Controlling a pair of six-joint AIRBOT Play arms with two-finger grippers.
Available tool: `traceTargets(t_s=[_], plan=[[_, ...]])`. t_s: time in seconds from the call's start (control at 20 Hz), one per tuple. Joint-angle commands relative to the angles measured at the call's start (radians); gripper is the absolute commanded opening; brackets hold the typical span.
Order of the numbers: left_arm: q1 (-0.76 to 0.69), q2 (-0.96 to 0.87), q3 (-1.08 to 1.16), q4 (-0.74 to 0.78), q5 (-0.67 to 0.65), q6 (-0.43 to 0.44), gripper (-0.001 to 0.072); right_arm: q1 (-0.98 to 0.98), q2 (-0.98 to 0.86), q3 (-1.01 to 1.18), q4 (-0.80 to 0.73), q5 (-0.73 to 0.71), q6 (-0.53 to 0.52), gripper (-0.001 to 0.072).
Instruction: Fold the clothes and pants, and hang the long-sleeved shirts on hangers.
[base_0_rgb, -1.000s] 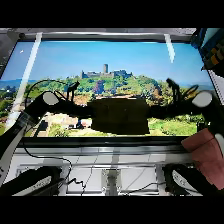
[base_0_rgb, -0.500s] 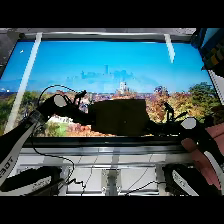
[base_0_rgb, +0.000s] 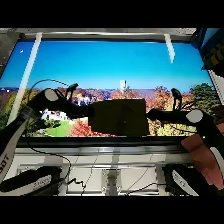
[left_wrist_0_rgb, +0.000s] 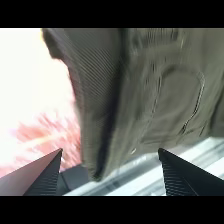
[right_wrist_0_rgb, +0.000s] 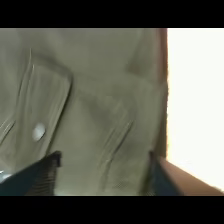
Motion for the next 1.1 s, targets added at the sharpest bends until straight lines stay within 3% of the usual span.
traceTargets(t_s=[0.0,0.05,0.15,0.2,0.25,0.35,0.5,0.55,0.6,0.65,0.8,1.05], plan=[[0.135,0.07,0.084,0.008,-0.032,0.0,0.0671,-0.037,0.001,0.161,-0.319,-0.029,0.008,0.0373],[0.182,0.098,0.106,0.008,-0.032,0.0,0.0551,-0.077,-0.003,0.198,-0.373,-0.047,0.007,0.0286],[0.292,0.154,0.14,0.008,-0.028,0.001,0.0142,-0.184,-0.037,0.248,-0.389,-0.048,0.005,0.0287],[0.342,0.18,0.147,0.008,-0.027,0.001,0.0094,-0.242,-0.066,0.263,-0.373,-0.034,-0.001,0.0286],[0.387,0.204,0.147,0.008,-0.026,0.001,0.0094,-0.289,-0.101,0.273,-0.325,-0.002,-0.03,0.0248],[0.463,0.245,0.147,0.008,-0.029,0.001,0.0094,-0.35,-0.189,0.287,-0.114,0.11,-0.188,0.0222],[0.51,0.268,0.147,0.008,-0.029,0.001,0.0094,-0.356,-0.346,0.287,0.29,0.374,-0.489,0.0189],[0.51,0.268,0.147,0.008,-0.029,0.001,0.0094,-0.356,-0.399,0.287,0.366,0.436,-0.549,0.026],[0.507,0.268,0.146,0.008,-0.029,0.001,0.0094,-0.356,-0.44,0.287,0.382,0.44,-0.581,0.0408],[0.504,0.268,0.146,0.008,-0.029,0.001,0.0094,-0.356,-0.476,0.287,0.363,0.409,-0.579,0.0486],[0.504,0.268,0.146,0.013,-0.029,0.001,0.0094,-0.356,-0.558,0.287,0.33,0.305,-0.514,0.061],[0.504,0.268,0.146,0.019,-0.029,0.0,0.0094,-0.283,-0.649,0.286,0.266,0.292,-0.528,0.0621]])
